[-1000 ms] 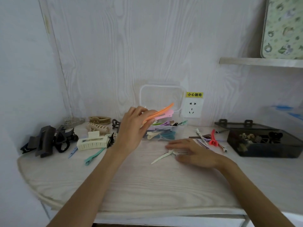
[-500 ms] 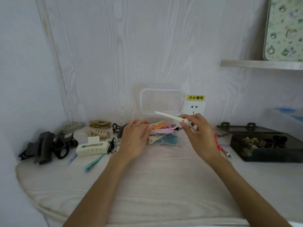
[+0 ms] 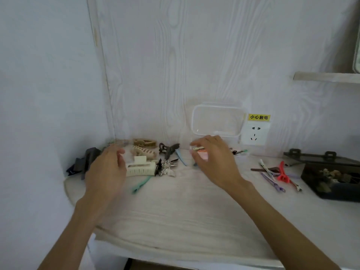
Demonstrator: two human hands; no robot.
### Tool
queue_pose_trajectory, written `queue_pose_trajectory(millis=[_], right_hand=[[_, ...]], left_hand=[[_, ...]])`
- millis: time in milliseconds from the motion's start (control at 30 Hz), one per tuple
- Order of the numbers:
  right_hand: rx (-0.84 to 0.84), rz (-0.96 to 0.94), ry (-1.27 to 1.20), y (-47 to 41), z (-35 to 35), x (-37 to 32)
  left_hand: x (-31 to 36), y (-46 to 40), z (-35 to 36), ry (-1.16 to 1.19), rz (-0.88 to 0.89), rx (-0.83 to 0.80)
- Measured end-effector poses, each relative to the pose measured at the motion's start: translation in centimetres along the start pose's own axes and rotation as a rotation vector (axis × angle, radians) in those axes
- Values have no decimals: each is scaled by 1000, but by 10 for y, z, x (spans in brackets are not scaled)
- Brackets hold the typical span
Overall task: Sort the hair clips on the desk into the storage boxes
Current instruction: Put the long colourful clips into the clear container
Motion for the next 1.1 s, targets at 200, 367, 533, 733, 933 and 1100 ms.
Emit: queue_pose_trajectory(millis=[200,367,533,733,933,1100], right_hand=[[-401,100,60,22,84,-70],[-461,190,132,23,103,-87],[-684,291,158,16,95,-72],[-624,270,85,33,60,-33],[-52,342,15,10,-28,22],[9,423,178,-12,-38,71]], left_hand=[[-35,17,16,-298,-48,-343],[-31,14,8,-329,-16,-225],[-37,18,-5,-414,-22,-277],[-27,23,-48,-467,-43,-267],[65,2,-47,-23,153,-139],[137,-25,37,145,367,-191]])
Point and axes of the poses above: each hand's wrist, its own y-axis away from the middle knuckle, its own z-axis out of the palm, x = y × z, the point moved 7 cm from there along -y, towards the middle knuckle, and after that the axes turned 6 degrees about z, right-handed, at the moved point
